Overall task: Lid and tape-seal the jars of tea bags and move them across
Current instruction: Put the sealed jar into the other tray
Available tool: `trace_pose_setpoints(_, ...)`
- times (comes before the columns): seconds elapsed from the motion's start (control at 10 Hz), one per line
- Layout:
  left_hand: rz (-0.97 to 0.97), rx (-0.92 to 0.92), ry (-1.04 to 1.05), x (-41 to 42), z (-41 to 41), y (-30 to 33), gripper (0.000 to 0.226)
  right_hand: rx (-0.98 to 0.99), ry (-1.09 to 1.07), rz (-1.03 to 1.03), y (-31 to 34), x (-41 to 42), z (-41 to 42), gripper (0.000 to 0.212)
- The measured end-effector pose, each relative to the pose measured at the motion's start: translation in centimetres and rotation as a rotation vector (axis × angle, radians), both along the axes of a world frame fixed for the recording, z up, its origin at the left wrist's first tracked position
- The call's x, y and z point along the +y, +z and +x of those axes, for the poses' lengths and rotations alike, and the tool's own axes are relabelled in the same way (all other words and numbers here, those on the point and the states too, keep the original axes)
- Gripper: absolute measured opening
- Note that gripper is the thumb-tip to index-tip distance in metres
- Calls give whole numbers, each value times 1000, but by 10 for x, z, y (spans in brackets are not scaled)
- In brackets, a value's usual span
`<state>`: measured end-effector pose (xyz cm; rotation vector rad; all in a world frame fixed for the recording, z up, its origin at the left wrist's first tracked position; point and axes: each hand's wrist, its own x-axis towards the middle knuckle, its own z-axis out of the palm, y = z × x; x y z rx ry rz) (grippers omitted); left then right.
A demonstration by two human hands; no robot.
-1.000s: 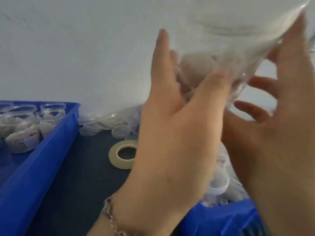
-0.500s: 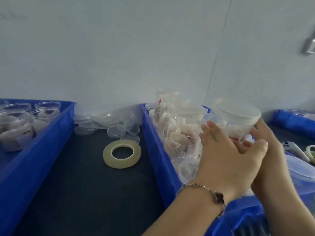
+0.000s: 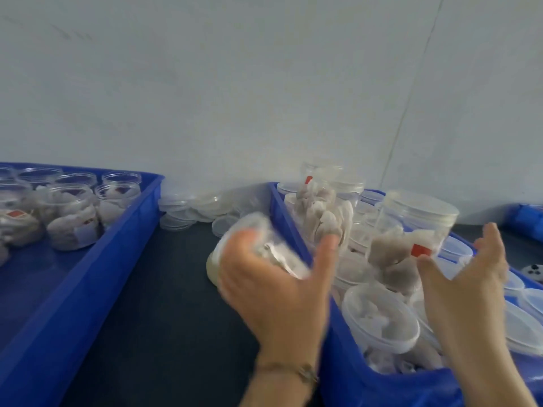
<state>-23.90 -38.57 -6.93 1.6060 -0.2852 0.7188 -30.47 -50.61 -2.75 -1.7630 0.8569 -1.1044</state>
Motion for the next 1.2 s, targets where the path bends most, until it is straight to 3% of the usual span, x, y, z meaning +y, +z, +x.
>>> trace_pose_setpoints(0.1, -50, 451, -270, 6, 25, -14, 128, -89, -42, -59, -10, -8, -2, 89)
trace_pose_setpoints(0.3, 342, 416, 97, 10, 55, -47, 65, -247, -62, -78, -4, -3, -8, 84)
trace_pose_setpoints(0.4, 284, 449, 161, 23, 59, -45, 66, -303, -89, -230, -7, 25, -10, 68)
trace_pose_setpoints(0.5, 258, 651, 223, 40, 64, -46, 106, -253, 112, -501, -20, 74, 4, 54)
trace_pose_setpoints(0.6, -6, 948, 75, 54, 71, -53, 128, 97, 524, -417, -26, 111, 34, 56)
trace_pose_setpoints(0.7, -72, 1062, -22, 59, 72, -64, 81, 595, 778, -268, -40, 126, 71, 52)
trace_pose_setpoints(0.8, -74, 1069, -43, 63, 71, -68, 41, 827, 770, -37, -51, 132, 85, 66)
trace_pose_setpoints(0.9, -122, 821, -37, 62, 57, -54, 60, 732, 727, -38, -47, 136, 76, 67)
trace_pose_setpoints(1.0, -204, 455, -190, 54, 40, -21, 64, 485, 610, -181, -30, 133, 53, 68)
trace_pose_setpoints(1.1, -357, 260, -459, 36, 23, 12, 53, 242, 443, -367, -12, 120, 19, 70)
trace_pose_setpoints(1.2, -154, 67, -509, 12, 6, 30, 101, -342, 101, -313, 2, 100, -9, 65)
